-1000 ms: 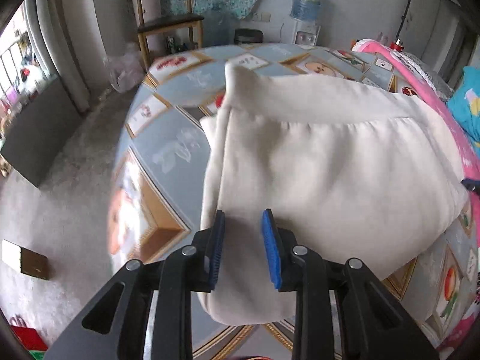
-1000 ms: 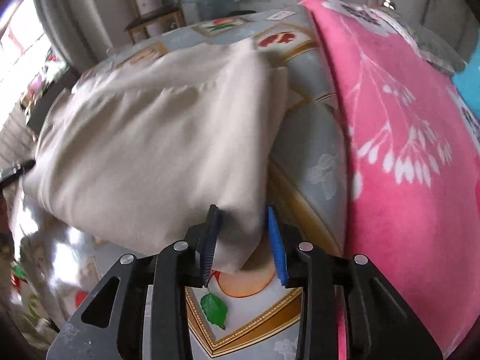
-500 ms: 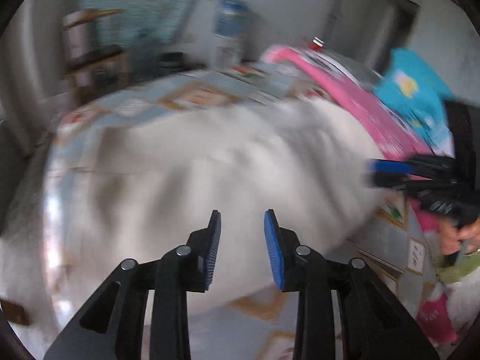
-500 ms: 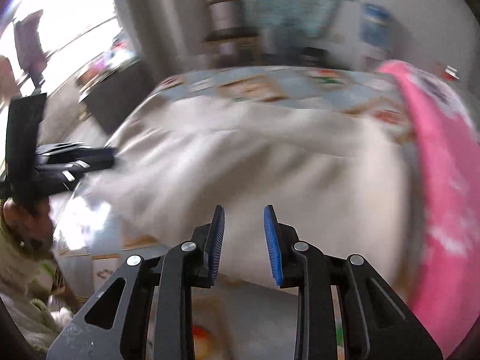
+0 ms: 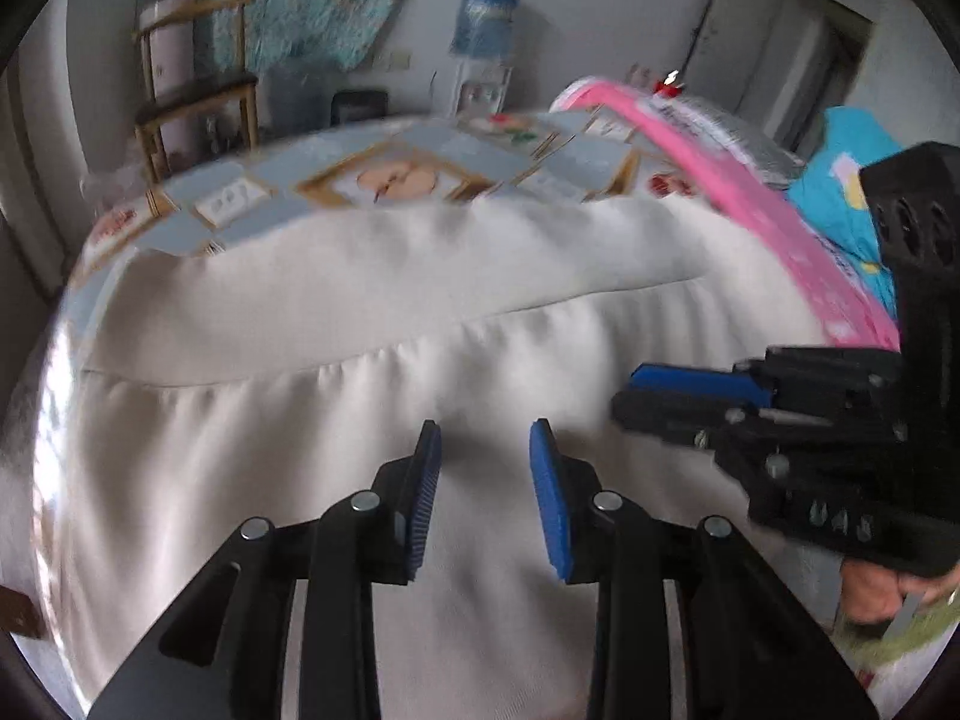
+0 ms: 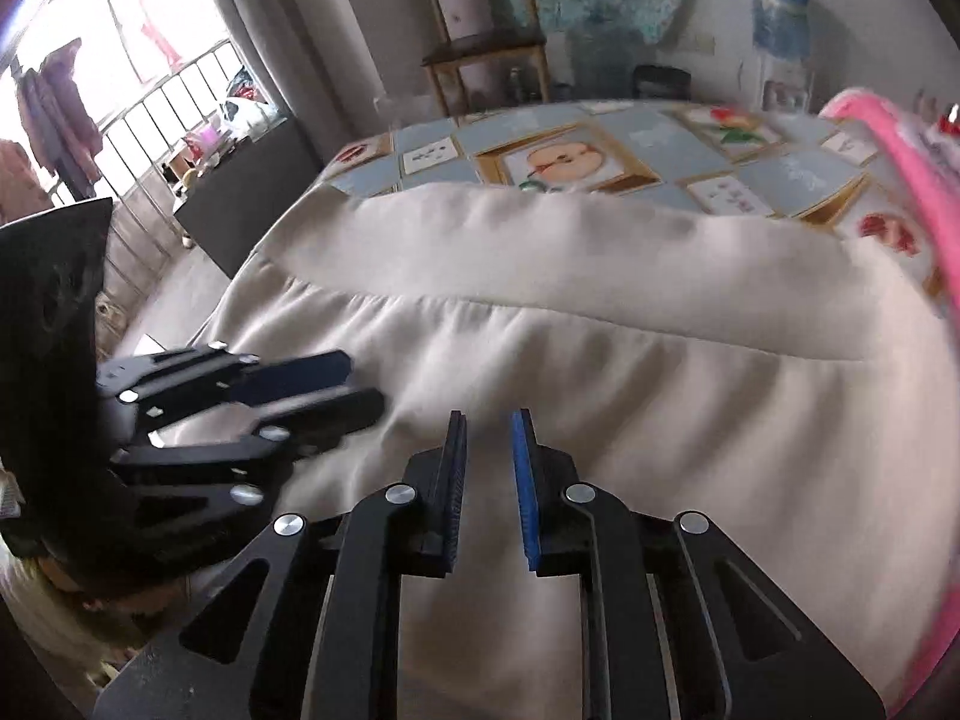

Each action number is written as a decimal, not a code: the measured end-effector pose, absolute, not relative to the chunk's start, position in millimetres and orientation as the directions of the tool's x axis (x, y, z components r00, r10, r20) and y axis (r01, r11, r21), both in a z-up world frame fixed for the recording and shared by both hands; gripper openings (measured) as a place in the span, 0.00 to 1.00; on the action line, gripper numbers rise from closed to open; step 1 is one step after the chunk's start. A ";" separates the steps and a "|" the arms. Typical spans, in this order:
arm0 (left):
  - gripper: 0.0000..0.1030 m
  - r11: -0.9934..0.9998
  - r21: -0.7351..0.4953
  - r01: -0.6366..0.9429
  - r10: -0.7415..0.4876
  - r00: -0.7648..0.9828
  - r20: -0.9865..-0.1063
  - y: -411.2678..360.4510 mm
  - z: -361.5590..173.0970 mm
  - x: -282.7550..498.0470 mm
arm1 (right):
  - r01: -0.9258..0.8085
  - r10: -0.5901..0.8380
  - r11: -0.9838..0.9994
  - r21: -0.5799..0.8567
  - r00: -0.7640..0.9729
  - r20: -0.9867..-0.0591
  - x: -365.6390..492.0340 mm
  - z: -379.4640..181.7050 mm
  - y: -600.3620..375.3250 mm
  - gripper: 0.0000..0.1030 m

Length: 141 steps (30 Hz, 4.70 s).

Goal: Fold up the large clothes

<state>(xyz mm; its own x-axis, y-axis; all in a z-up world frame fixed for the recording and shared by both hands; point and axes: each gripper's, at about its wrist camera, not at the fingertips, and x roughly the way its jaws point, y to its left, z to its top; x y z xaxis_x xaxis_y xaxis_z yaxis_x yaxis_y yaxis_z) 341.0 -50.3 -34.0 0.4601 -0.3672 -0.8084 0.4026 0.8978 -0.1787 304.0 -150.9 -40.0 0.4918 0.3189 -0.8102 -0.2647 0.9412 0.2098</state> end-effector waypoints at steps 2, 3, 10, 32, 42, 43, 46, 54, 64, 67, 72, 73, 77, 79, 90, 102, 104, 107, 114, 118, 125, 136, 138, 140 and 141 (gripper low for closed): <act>0.29 0.905 -0.196 0.378 -0.369 0.465 -0.805 -48.1 -38.2 352.1 | -0.234 0.309 0.947 0.221 0.461 -0.832 325.1 -59.9 -151.0 0.13; 0.29 0.905 -0.211 0.370 -0.375 0.459 -0.805 -46.8 -35.7 356.9 | -0.221 0.316 0.946 0.238 0.457 -0.832 328.5 -57.9 -153.7 0.12; 0.29 0.910 -0.276 0.308 -0.400 0.485 -0.778 -41.8 -23.7 399.7 | -0.141 0.336 0.940 0.311 0.537 -0.774 359.9 -27.2 -177.5 0.14; 0.30 0.916 -0.394 0.071 -0.368 0.538 -0.758 103.0 -3.7 363.2 | 0.181 0.059 0.961 0.210 0.605 -0.794 278.2 -9.4 -294.9 0.46; 0.33 0.971 -0.206 0.122 -0.238 0.556 -0.796 93.3 -16.5 282.0 | 0.234 -0.059 0.968 0.094 0.571 -0.819 197.4 -32.0 -269.2 0.52; 0.33 0.969 -0.210 0.133 -0.248 0.575 -0.780 92.2 -9.7 274.9 | 0.220 -0.047 0.970 0.104 0.590 -0.806 195.5 -26.1 -265.9 0.53; 0.43 0.960 -0.201 0.195 -0.279 0.587 -0.760 74.6 -2.4 254.5 | 0.161 0.002 0.978 0.133 0.632 -0.775 184.3 -16.5 -246.5 0.62; 0.54 0.974 -0.138 0.178 -0.218 0.590 -0.778 44.9 -15.3 250.2 | 0.139 -0.037 0.989 0.059 0.602 -0.797 185.3 -31.3 -205.5 0.66; 0.73 0.978 -0.017 0.209 -0.140 0.590 -0.795 7.3 -34.0 251.6 | 0.003 -0.024 1.000 -0.028 0.602 -0.798 193.5 -57.6 -140.0 0.68; 0.76 0.978 -0.027 0.206 -0.146 0.587 -0.796 10.7 -34.0 252.1 | 0.003 0.011 1.000 0.017 0.622 -0.783 184.6 -38.4 -141.9 0.68; 0.84 0.980 -0.054 0.193 -0.158 0.582 -0.798 14.3 -37.5 255.5 | -0.071 0.034 0.997 -0.013 0.632 -0.774 186.8 -48.8 -119.4 0.70; 0.85 0.980 -0.063 0.189 -0.163 0.578 -0.800 14.4 -38.1 256.3 | -0.077 0.032 0.997 -0.020 0.615 -0.788 190.3 -57.6 -117.1 0.71; 0.89 0.980 -0.062 0.189 -0.161 0.565 -0.810 11.5 -39.9 258.5 | -0.074 0.039 0.997 -0.008 0.617 -0.786 185.4 -56.7 -119.4 0.72; 0.91 0.980 -0.071 0.187 -0.165 0.556 -0.815 11.3 -40.1 260.2 | -0.044 0.025 0.999 -0.005 0.646 -0.763 181.1 -42.8 -129.7 0.72; 0.94 0.978 -0.094 0.187 -0.181 0.529 -0.829 11.1 -41.0 265.6 | 0.127 -0.150 0.988 -0.090 0.624 -0.767 176.7 -56.3 -174.4 0.75; 0.94 0.976 -0.104 0.193 -0.189 0.496 -0.848 11.6 -40.5 270.4 | 0.180 -0.111 0.984 0.005 0.628 -0.770 168.5 -60.0 -207.3 0.78; 0.94 0.976 -0.100 0.195 -0.185 0.488 -0.853 10.7 -40.6 271.8 | 0.175 -0.113 0.985 -0.003 0.626 -0.772 168.2 -56.4 -205.6 0.78; 0.94 0.975 -0.106 0.193 -0.190 0.491 -0.850 11.5 -40.3 270.9 | 0.182 -0.088 0.983 0.035 0.627 -0.774 165.6 -49.4 -207.0 0.78; 0.95 0.981 -0.081 0.176 -0.163 0.522 -0.837 13.3 -33.7 263.9 | 0.145 -0.048 0.987 0.067 0.670 -0.740 146.5 -26.5 -200.3 0.78; 0.95 0.989 -0.046 0.139 -0.118 0.575 -0.809 16.0 -14.6 241.3 | 0.112 -0.014 0.990 0.088 0.691 -0.722 130.2 -10.6 -193.6 0.78; 0.95 0.998 -0.039 0.056 -0.063 0.542 -0.838 11.2 4.3 199.3 | 0.068 0.046 0.990 0.121 0.661 -0.749 100.9 -2.9 -181.5 0.79; 0.95 0.997 -0.016 0.076 -0.053 0.524 -0.850 -9.3 12.7 173.7 | 0.074 0.070 0.988 0.136 0.573 -0.816 88.9 -17.9 -172.2 0.79; 0.95 0.996 -0.023 0.084 -0.063 0.514 -0.856 -12.0 10.4 173.5 | 0.077 0.058 0.989 0.124 0.571 -0.819 86.7 -17.7 -170.0 0.79; 0.95 0.995 -0.031 0.091 -0.073 0.504 -0.861 -13.9 8.6 173.8 | 0.079 0.054 0.990 0.120 0.570 -0.820 85.9 -17.0 -169.0 0.79; 0.95 0.995 -0.034 0.091 -0.076 0.505 -0.860 -14.2 7.9 173.5 | 0.081 0.051 0.990 0.117 0.569 -0.821 85.6 -16.7 -168.4 0.79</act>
